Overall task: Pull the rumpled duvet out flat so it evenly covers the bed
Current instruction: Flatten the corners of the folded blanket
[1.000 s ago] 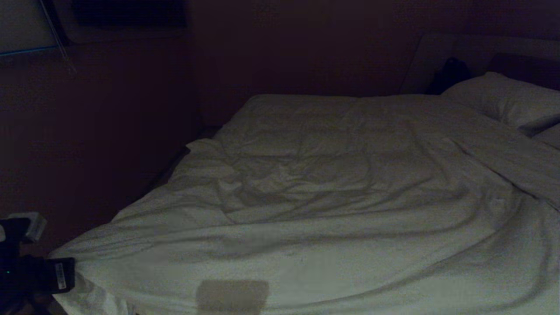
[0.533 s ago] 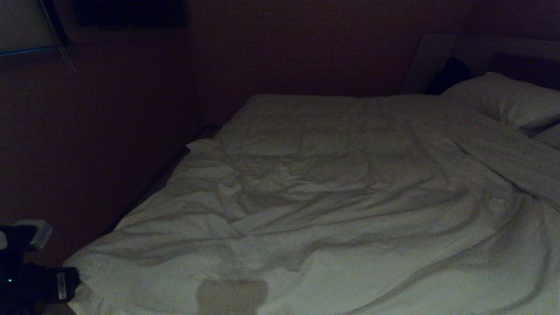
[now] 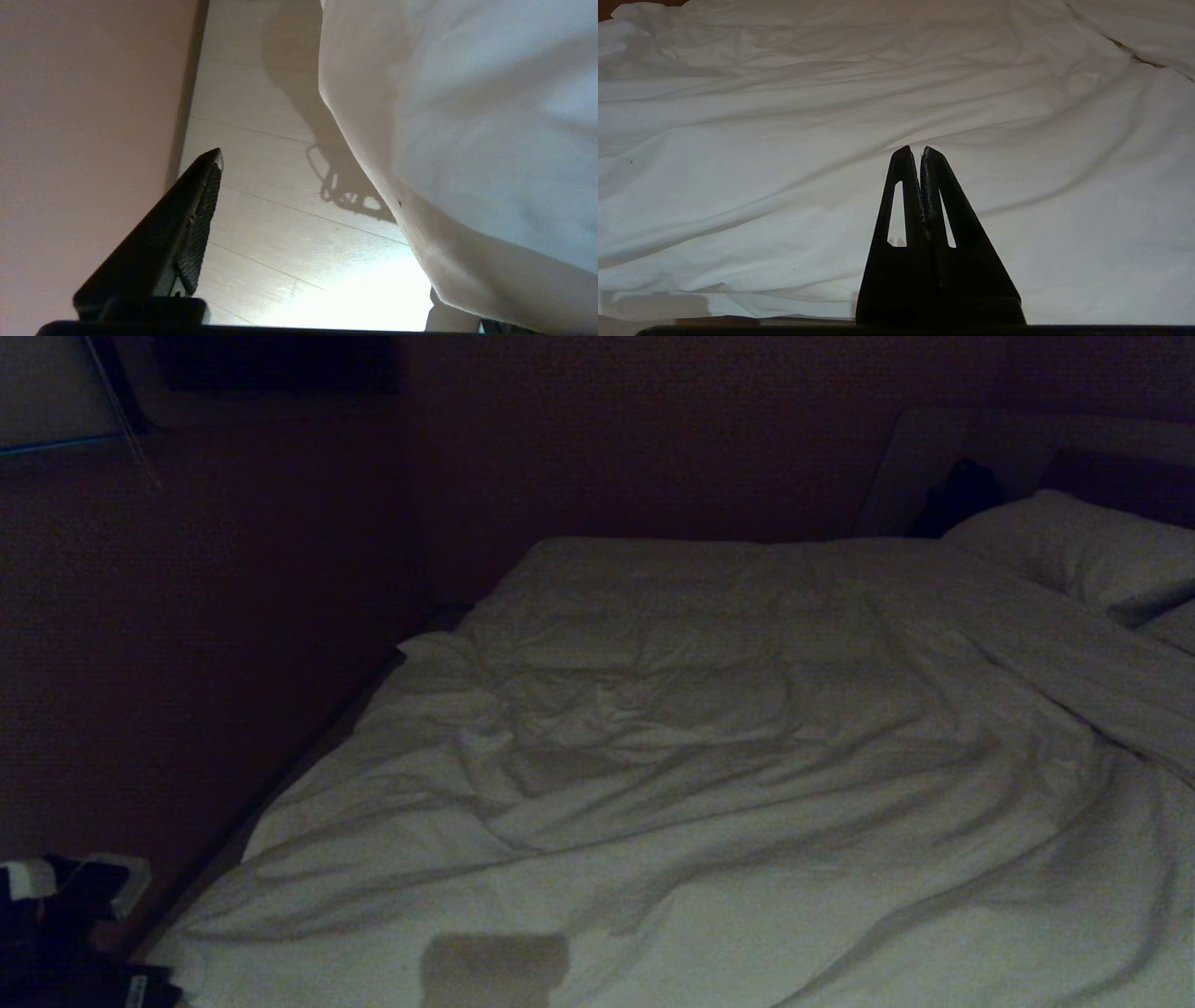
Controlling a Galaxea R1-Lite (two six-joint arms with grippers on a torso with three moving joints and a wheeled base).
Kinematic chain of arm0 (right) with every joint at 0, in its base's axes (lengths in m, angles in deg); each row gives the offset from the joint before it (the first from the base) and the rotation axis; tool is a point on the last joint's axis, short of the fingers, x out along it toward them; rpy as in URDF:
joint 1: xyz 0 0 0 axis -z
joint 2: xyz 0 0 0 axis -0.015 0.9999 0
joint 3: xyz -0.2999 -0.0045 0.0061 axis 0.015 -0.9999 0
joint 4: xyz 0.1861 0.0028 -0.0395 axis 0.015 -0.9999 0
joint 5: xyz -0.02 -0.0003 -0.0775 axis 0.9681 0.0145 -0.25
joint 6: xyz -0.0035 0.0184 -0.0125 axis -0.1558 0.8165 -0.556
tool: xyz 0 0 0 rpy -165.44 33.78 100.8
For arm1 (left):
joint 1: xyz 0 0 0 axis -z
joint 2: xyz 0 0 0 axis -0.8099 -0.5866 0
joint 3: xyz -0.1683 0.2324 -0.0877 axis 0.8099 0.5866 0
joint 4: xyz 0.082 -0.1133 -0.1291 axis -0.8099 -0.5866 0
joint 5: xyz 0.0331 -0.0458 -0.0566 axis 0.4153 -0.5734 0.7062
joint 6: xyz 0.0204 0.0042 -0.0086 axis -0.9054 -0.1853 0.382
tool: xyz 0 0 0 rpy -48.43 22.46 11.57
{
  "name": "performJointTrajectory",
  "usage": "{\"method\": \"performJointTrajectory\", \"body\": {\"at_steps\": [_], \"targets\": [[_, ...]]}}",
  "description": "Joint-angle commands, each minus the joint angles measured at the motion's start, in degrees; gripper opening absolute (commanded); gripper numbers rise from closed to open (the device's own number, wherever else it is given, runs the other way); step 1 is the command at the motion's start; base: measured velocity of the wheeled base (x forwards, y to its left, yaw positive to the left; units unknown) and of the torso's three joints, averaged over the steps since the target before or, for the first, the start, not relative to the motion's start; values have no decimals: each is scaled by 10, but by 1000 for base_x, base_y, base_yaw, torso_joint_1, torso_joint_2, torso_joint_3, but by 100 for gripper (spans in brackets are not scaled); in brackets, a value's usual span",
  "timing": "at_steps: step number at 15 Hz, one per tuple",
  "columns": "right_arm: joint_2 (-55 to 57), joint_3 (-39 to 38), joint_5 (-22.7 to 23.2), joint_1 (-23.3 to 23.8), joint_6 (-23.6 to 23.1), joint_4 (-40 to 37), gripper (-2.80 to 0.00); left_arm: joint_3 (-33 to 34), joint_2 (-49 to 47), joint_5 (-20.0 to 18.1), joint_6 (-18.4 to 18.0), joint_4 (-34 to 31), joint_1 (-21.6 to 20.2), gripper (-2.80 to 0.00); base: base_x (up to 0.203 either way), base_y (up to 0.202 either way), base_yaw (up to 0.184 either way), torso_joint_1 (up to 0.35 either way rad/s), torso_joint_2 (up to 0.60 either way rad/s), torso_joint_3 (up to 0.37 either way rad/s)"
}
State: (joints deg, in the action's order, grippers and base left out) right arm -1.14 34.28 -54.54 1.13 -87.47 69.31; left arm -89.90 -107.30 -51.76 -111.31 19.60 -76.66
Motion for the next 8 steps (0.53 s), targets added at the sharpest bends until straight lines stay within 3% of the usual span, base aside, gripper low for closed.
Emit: {"method": "performJointTrajectory", "body": {"at_steps": [1,4,5,8], "targets": [[1,0,0,0,0,0,-280,-8,7,-7,13,12,-1,0,0,0,0,0,0,0],[1,0,0,0,0,0,-280,-11,56,-97,122,87,-1,0,0,0,0,0,0,0],[1,0,0,0,0,0,-280,-15,61,-109,143,98,-1,0,0,0,0,0,0,0],[1,0,0,0,0,0,-280,-12,51,-110,137,83,-1,0,0,0,0,0,0,0]]}}
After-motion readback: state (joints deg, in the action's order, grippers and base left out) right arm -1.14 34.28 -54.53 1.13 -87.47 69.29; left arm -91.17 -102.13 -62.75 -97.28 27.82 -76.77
